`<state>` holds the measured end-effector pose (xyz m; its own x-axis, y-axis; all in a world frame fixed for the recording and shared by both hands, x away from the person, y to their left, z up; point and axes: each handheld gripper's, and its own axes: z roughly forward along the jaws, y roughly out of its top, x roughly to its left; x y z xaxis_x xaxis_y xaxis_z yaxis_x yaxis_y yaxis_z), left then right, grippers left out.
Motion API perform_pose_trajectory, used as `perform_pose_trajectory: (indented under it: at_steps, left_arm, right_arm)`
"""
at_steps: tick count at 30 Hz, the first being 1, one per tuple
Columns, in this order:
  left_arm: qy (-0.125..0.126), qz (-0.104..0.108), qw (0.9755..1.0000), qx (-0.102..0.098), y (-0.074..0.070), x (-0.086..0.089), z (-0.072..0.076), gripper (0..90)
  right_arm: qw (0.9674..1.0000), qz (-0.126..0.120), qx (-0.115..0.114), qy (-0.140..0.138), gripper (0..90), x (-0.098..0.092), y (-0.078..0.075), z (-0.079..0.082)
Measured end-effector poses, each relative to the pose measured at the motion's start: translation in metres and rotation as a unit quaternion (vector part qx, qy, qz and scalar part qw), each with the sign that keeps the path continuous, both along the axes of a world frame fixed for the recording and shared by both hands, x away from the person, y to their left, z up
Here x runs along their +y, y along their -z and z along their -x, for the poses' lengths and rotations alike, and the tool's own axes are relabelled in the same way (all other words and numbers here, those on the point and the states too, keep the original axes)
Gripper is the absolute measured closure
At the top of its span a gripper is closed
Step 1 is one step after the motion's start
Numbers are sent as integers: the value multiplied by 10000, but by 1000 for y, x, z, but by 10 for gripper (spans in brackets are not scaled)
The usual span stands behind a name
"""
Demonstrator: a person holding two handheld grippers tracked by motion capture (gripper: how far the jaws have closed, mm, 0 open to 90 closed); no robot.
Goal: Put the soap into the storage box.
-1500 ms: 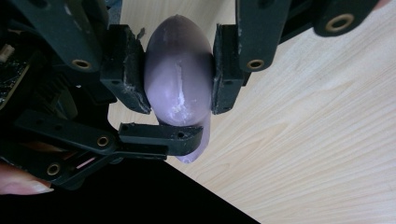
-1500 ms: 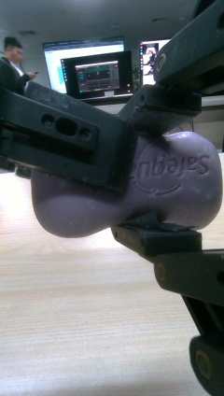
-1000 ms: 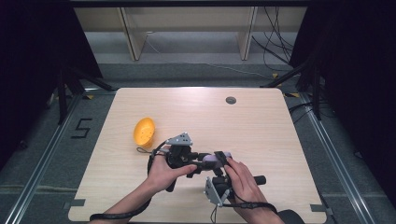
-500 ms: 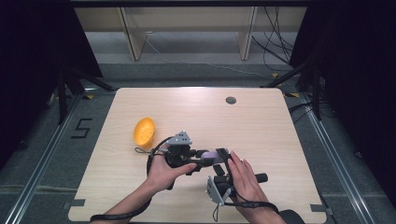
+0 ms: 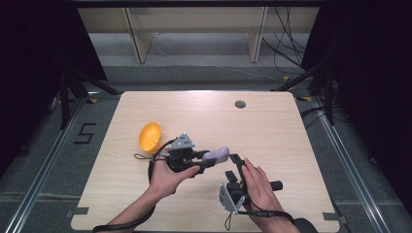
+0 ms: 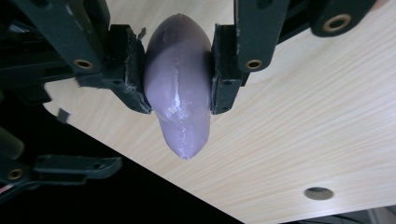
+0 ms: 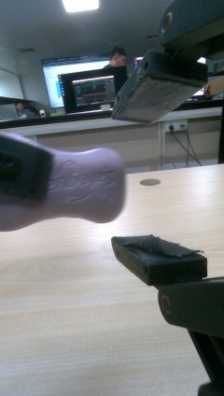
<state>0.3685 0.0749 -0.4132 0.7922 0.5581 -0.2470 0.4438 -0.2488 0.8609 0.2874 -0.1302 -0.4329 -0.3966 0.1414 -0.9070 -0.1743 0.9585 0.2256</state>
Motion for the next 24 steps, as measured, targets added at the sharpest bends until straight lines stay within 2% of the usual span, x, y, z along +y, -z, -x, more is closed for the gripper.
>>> perform_pose_trajectory:
  at_steps: [1, 3, 4, 5, 6, 7, 9, 10, 13, 14, 15, 16, 17, 18, 20, 21, 22, 23, 24]
  left_arm:
    - [-50, -20, 10000, -9, 0, 1, 0, 592]
    - [-143, -84, 9999, -40, 0, 4, 0, 592]
    - [-160, -1, 9999, -64, 1, 4, -1, 592]
    - [-248, -63, 9996, -74, 0, 5, 0, 592]
    - [-267, -113, 9996, -69, 0, 7, 0, 591]
    - [-267, -3, 9996, -113, 1, 8, -1, 592]
    - [-378, 21, 9993, -71, 2, 10, 0, 592]
    - [-425, -21, 9991, -76, 2, 11, 0, 592]
    - [-555, -42, 9984, -95, 2, 12, -1, 592]
    - [-625, -10, 9980, -125, 2, 11, 0, 592]
    - [-653, -67, 9977, -152, 2, 11, 1, 592]
    - [-694, -122, 9974, -160, 1, 11, 2, 592]
    - [-711, -40, 9973, -190, 3, 10, 2, 592]
    - [-707, -18, 9973, -187, 4, 10, 2, 592]
    - [-786, -98, 9967, -179, 3, 11, 2, 592]
    - [-816, -69, 9964, -213, 3, 12, 2, 591]
    - [-836, -29, 9963, -211, 3, 13, 1, 592]
    - [-947, -97, 9953, -199, 1, 14, 2, 591]
    - [-916, -86, 9954, -262, 1, 16, 1, 592]
  right_arm:
    - [9995, 207, -141, -209, 333, -2, -3, -3]
    - [9992, 283, -182, -222, 333, -3, -5, -4]
    - [9988, 332, -206, -279, 333, -5, -6, -5]
    - [9998, 107, -90, -105, 333, -6, -4, -3]
    - [9999, 134, -86, -67, 333, -8, -4, -3]
    - [10000, 64, -63, -17, 334, -11, -4, -3]
    - [10000, 60, -44, -7, 334, -13, -4, -4]
    - [9995, -218, 45, 229, 335, -16, -2, -2]
    - [9995, -222, 45, 230, 335, -19, -2, -3]
    - [9999, -123, -90, 34, 338, -21, -4, -6]
    - [9990, -319, 107, 297, 348, -22, -3, -3]
    - [9976, -486, 214, 444, 369, -24, -2, -3]
    - [9976, -486, 214, 444, 369, -24, -2, -3]
    - [9964, -594, 309, 523, 379, -27, -1, -3]
    - [9971, -539, 311, 444, 381, -28, -1, -5]
    - [9961, -635, 349, 495, 383, -30, 0, -5]
    - [9970, -565, 327, 425, 384, -32, -2, -6]
    - [9966, -603, 322, 453, 385, -32, -2, -6]
    - [9959, -666, 367, 496, 385, -32, -1, -5]
